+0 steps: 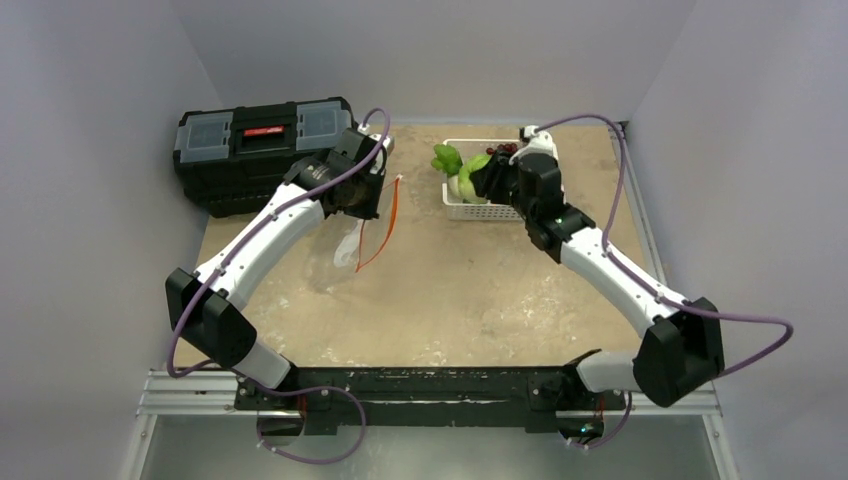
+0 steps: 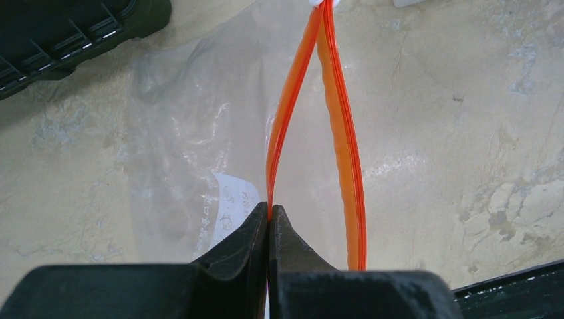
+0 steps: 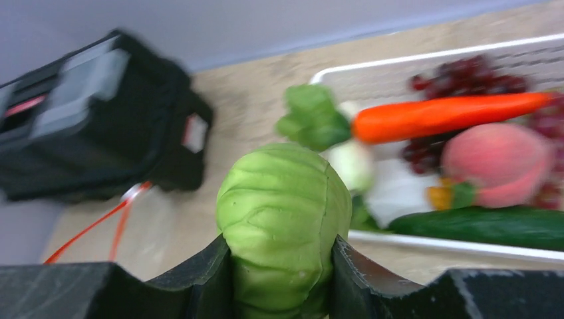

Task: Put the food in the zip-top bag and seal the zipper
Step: Pick up the fake vegetable from the bin, then place the fake vegetable in the zipper food storage bag.

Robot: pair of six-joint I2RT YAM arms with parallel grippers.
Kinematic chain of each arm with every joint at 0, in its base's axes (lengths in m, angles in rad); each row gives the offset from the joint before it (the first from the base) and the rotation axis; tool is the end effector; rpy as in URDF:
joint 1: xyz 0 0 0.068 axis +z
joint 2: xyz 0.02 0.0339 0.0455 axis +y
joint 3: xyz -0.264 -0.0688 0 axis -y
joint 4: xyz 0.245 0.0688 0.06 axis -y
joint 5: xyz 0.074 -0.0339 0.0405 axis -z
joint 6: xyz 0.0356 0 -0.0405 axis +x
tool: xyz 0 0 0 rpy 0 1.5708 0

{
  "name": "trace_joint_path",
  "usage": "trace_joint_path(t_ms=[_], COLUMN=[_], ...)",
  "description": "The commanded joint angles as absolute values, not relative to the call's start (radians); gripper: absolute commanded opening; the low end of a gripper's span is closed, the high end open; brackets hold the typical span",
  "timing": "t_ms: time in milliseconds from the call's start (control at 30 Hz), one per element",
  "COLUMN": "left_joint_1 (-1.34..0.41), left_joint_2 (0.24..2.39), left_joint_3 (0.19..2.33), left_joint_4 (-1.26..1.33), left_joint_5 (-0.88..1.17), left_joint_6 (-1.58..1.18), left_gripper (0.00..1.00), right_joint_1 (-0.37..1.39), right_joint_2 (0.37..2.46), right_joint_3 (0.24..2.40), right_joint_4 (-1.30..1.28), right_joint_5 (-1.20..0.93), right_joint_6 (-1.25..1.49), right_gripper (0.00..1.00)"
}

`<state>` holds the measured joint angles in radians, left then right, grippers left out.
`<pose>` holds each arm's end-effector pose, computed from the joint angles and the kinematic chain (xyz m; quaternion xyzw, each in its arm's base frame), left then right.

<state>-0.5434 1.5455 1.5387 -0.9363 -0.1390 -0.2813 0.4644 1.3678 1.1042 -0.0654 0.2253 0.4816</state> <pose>0.2789 -0.1627 0.3473 0.1027 0.9435 -0.0629 0.3086 0.2913 0.1370 0.3310 0.0723 0.8076 0.1820 0.5563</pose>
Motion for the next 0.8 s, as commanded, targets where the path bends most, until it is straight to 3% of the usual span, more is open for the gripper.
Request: trace_joint_path(t_ms=[0, 200, 567, 767], left_joint_1=[-0.535, -0.536, -0.534, -0.534], left_joint_2=[1.526, 1.516, 1.409, 1.346], left_joint_3=[1.537, 1.534, 1.451, 1.390], left_joint_4=[-0.907, -0.903, -0.807, -0.723], left_joint_5=[-0.118, -0.104, -0.140, -0.089], left_joint_6=[-0.307, -0.313, -0.332, -0.354], left_gripper=[0.00, 0.00, 0.00, 0.00], right_joint_1=[0.469, 0.509, 0.646, 0.681], right_joint_2=[1.286, 1.315, 1.411, 1.532], right_joint_3=[0.927, 0.837, 0.785, 0.768], right_joint_4=[0.299, 0.624, 0.906, 0.924], right_joint_5=[-0.276, -0.549, -0.497, -0.388], right_joint_6=[0.603, 0.873, 1.103, 1.147], right_gripper=[0.03, 0.00, 0.00, 0.01])
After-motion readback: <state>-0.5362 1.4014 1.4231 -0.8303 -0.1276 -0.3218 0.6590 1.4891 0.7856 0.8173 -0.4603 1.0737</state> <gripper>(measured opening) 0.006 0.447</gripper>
